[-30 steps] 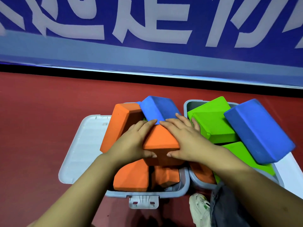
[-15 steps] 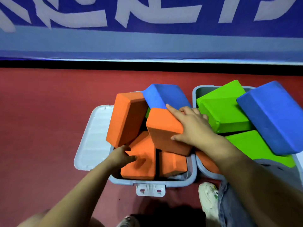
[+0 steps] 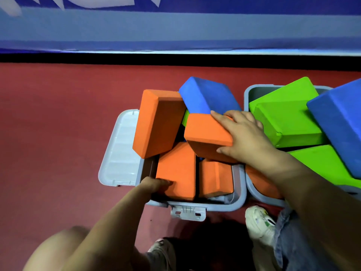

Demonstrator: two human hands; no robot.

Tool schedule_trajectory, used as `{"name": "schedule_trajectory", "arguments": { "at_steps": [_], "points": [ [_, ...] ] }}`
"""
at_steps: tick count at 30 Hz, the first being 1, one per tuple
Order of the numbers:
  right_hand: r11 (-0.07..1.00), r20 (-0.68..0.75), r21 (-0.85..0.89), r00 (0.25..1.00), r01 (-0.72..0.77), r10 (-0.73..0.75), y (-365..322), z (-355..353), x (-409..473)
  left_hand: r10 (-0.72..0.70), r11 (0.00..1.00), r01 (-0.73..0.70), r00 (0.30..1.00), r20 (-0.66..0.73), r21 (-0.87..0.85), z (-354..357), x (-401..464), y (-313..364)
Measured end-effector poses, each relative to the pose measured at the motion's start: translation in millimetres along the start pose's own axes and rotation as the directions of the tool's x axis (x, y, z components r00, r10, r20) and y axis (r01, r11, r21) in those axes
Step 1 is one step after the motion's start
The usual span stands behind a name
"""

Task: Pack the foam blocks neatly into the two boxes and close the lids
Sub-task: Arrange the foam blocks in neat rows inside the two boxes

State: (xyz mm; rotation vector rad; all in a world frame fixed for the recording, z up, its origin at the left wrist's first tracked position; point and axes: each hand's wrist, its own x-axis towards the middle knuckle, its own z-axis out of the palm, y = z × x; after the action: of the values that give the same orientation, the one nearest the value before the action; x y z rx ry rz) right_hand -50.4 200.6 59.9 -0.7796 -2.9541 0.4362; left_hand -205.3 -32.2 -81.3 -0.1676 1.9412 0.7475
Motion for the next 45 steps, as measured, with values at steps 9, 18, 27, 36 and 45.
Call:
{"name": "schedule_trajectory", "arguments": {
  "at_steps": [9,18,27,36,45],
  "points": [
    [0.988,-0.205,0.002,0.967,-0.156,0.153,1.9,11.3,10.3,-0.016,0.968,0.037,0.996,0.084,-0.248,1.6,7.2,-6.8],
    [0.948,-0.054,-0.042,0.948,-0.315,0.313,7.9,13.6,21.9,0.029,0.951,0.054,0.965,0.261,-0.306,23.9,25.1,-1.8],
    [0.972,-0.105,0.233,0.993,-0.025,0.050,1.7,15.8,24.6,0.051,0.938,0.061,0.949,0.310,-0.340,21.1,4.3,14.5],
    [0.999,-0.009,0.039,0.999,-0.034,0.034,3.3,22.5,23.8,-0.137,0.908,0.273,0.910,0.391,-0.317,-29.7,-38.7,38.2],
    [0.909,0.521,0.124,0.754,0.398,-0.401,-52.0,64.2,-26.5,-0.215,0.938,0.292,0.912,0.349,-0.185,-4.7,-31.0,26.5]
  ]
}}
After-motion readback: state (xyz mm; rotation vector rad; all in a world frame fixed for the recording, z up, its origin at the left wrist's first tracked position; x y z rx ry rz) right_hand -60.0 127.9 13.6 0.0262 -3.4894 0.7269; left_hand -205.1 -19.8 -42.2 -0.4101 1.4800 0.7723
